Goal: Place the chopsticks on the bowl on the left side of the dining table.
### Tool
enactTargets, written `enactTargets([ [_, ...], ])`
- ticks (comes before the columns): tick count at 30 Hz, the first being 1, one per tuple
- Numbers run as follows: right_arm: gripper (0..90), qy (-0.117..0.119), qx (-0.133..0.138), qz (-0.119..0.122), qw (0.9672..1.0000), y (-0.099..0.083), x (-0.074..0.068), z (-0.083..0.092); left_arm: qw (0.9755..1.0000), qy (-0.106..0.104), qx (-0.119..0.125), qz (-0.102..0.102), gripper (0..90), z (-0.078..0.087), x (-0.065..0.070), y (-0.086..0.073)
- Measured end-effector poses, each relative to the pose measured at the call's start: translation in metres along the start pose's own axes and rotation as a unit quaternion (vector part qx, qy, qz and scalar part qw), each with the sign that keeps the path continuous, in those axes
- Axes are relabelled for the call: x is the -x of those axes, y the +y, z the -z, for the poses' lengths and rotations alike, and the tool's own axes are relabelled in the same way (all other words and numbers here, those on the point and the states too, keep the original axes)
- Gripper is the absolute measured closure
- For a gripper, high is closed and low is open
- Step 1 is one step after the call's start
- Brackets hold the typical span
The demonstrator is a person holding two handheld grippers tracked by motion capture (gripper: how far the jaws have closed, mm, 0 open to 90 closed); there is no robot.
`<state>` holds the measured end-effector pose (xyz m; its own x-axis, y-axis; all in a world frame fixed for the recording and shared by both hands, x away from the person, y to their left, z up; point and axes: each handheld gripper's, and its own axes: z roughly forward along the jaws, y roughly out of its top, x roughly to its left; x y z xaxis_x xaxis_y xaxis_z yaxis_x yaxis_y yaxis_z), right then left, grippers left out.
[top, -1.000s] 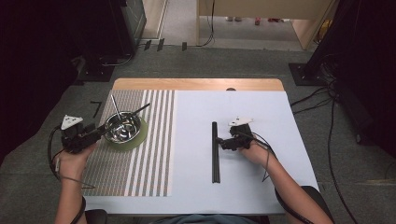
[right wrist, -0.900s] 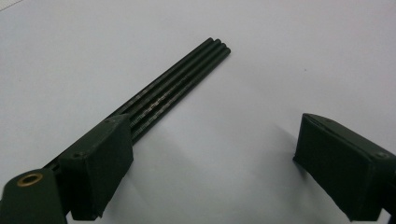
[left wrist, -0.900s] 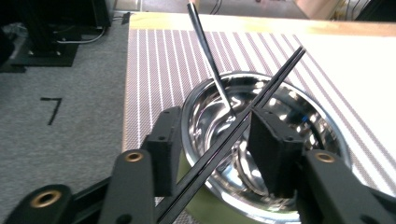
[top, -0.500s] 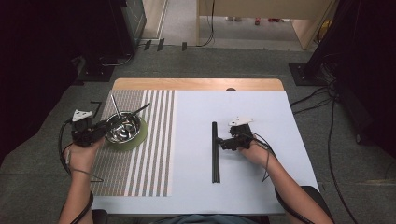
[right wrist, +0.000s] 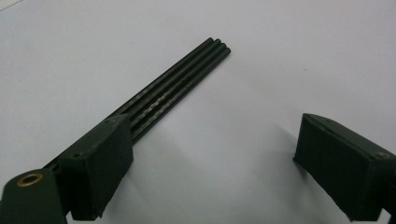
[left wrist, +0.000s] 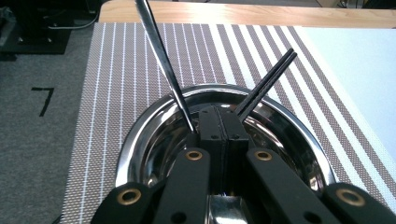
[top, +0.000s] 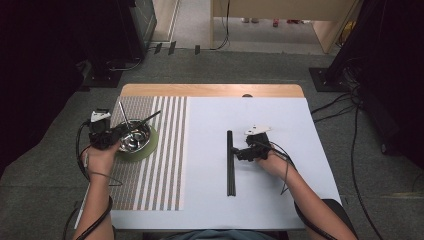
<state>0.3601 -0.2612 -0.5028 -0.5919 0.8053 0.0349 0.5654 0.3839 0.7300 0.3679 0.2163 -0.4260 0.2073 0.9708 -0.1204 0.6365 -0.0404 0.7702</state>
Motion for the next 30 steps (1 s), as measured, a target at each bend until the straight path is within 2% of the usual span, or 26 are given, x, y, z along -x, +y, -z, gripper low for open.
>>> enactTargets([
  [7,11.0,0.000,0.000,0.000,1.0000,0.000,0.000,0.000,0.9997,0.013,0.003,-0.021,90.0,-0.008,0.006,0.002],
  [14,11.0,0.000,0.000,0.000,1.0000,0.000,0.000,0.000,0.9995,0.019,-0.002,-0.027,90.0,-0.018,0.006,0.004],
  [17,11.0,0.000,0.000,0.000,1.0000,0.000,0.000,0.000,0.9996,0.018,0.000,-0.023,90.0,-0.020,0.005,0.005],
  [30,11.0,0.000,0.000,0.000,1.0000,0.000,0.000,0.000,0.9995,0.008,-0.007,-0.030,90.0,-0.024,0.004,0.003],
])
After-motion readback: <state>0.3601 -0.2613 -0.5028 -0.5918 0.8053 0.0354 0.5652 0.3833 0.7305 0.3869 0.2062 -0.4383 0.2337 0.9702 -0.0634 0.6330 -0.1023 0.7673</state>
